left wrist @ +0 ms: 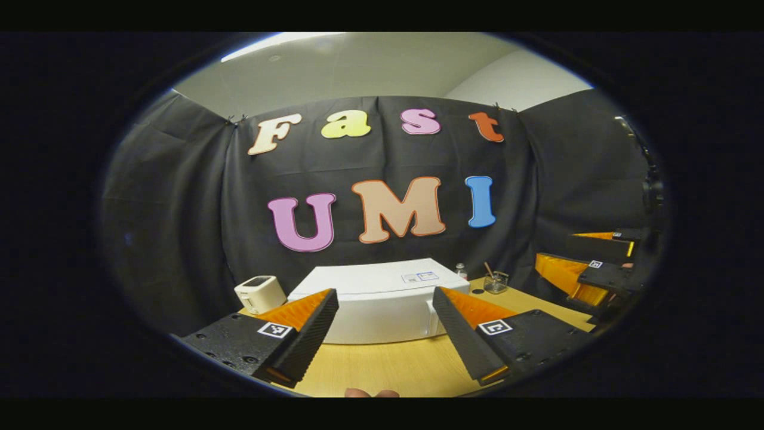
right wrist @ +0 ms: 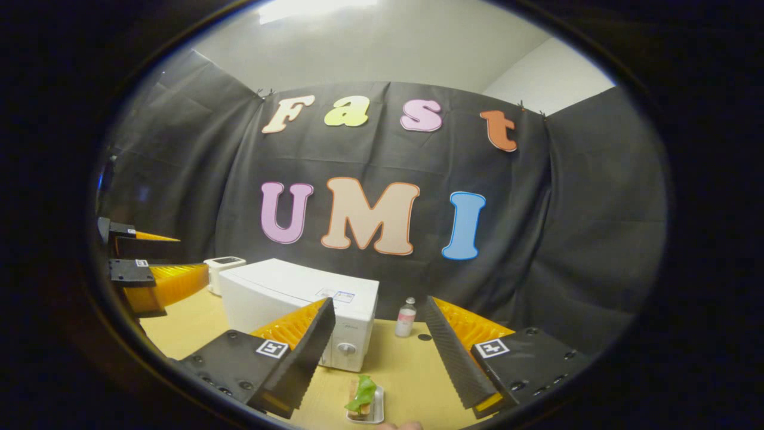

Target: Open the microwave oven with the left hand, put the food in, and close the microwave oven.

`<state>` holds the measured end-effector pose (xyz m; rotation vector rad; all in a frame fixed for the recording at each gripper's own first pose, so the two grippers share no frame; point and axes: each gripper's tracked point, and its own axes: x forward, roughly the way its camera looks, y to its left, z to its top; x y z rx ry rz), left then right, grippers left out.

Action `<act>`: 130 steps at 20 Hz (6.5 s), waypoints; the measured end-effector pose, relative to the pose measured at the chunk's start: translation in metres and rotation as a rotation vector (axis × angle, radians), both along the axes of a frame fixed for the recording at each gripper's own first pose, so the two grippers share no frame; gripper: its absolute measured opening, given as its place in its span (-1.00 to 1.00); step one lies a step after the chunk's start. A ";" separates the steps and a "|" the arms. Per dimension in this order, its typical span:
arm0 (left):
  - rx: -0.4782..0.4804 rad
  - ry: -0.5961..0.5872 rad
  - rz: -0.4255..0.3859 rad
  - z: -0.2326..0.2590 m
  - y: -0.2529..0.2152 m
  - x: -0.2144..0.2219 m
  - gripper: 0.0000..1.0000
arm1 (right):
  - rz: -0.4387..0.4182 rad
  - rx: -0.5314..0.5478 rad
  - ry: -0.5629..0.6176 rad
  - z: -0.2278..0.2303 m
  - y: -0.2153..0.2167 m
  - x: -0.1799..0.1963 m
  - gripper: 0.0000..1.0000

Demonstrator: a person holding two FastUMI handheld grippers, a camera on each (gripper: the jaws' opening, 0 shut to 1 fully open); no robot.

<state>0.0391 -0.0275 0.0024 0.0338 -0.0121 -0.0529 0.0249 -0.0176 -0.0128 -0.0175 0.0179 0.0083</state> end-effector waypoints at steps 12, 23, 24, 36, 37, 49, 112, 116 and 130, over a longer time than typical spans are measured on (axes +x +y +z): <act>-0.047 0.118 -0.089 -0.094 -0.040 0.081 1.00 | -0.044 0.001 0.037 -0.003 -0.018 -0.027 0.94; 0.015 0.236 -0.167 -0.188 -0.103 0.152 0.96 | -0.152 0.001 0.107 -0.019 -0.064 -0.056 0.93; 0.022 0.258 -0.165 -0.196 -0.106 0.156 0.96 | -0.160 -0.001 0.110 -0.018 -0.069 -0.058 0.93; -0.002 0.307 -0.118 -0.222 -0.114 0.180 0.87 | -0.205 -0.010 0.126 -0.027 -0.098 -0.063 0.94; -0.011 0.305 -0.116 -0.222 -0.115 0.180 0.80 | -0.209 -0.009 0.127 -0.028 -0.101 -0.064 0.94; -0.041 0.322 -0.085 -0.223 -0.111 0.191 -0.52 | -0.218 -0.001 0.144 -0.037 -0.104 -0.071 0.94; -0.246 0.482 0.153 -0.258 0.179 -0.103 0.58 | 0.015 0.049 0.543 -0.251 0.025 0.007 0.96; -0.230 0.494 0.138 -0.258 0.173 -0.103 0.56 | -0.010 0.120 0.668 -0.297 0.025 0.007 0.96; -0.095 0.425 0.144 -0.172 0.178 -0.153 0.82 | -0.026 0.123 0.782 -0.340 0.034 0.002 -0.22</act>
